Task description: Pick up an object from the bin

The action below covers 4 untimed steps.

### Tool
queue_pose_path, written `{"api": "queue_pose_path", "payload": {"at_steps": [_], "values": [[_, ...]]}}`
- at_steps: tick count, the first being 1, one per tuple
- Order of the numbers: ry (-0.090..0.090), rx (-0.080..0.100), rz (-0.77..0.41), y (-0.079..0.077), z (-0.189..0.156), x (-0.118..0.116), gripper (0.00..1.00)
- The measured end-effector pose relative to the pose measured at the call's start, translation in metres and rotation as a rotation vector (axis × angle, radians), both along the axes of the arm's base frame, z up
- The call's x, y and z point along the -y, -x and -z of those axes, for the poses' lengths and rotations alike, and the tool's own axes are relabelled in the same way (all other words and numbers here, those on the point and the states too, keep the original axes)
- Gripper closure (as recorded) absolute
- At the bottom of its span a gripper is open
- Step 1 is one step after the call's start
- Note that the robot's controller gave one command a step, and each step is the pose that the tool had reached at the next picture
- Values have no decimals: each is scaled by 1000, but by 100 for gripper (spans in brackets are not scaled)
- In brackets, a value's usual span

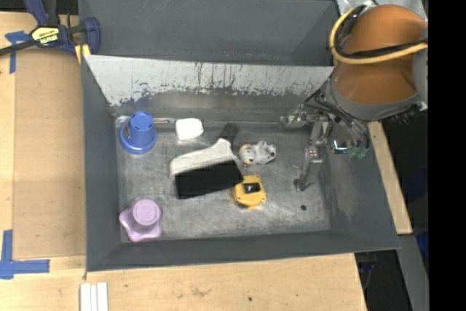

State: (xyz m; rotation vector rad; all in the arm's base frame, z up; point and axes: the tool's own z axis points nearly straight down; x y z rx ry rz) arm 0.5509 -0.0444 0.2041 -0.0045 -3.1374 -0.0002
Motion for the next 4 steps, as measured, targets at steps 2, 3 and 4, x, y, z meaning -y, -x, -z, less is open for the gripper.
{"api": "queue_pose_path", "payload": {"at_steps": [2,3,4], "values": [[1,13,-69,-36,61,1,0],[0,6,46,7,72,-79,0],[-2,7,-18,-30,65,-54,0]]}}
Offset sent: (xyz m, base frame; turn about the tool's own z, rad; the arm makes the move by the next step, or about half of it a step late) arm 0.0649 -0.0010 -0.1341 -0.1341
